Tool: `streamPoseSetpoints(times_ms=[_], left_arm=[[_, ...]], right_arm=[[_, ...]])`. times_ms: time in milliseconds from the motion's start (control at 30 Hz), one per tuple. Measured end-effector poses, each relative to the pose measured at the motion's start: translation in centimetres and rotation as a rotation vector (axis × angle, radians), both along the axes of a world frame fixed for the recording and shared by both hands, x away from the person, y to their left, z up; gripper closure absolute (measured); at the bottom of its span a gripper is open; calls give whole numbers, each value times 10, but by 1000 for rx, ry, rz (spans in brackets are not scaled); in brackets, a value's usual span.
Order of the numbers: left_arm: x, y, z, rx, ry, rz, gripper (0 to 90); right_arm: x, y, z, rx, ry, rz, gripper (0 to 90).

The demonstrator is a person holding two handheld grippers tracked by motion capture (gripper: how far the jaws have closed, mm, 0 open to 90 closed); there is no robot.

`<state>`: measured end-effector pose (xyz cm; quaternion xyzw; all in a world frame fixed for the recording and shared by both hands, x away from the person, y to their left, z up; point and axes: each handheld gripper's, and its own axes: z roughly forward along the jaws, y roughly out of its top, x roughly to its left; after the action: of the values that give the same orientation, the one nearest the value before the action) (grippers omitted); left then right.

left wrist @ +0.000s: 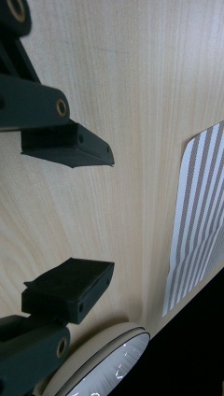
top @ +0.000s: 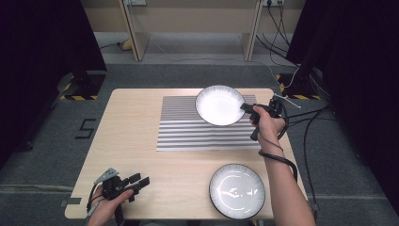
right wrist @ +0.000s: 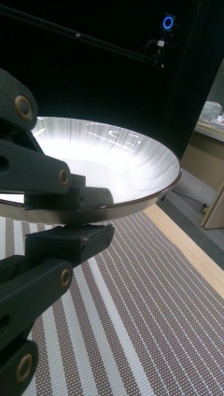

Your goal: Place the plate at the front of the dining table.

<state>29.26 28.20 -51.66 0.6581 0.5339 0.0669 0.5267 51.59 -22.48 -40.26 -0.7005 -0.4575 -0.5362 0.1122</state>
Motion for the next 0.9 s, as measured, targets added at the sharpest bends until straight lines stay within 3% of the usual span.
streamPoseSetpoints(times_ms=[900], left_arm=[[1, 0, -1, -1, 3, -4, 416]], right_arm=[[12, 11, -6, -2, 13, 6, 806]])
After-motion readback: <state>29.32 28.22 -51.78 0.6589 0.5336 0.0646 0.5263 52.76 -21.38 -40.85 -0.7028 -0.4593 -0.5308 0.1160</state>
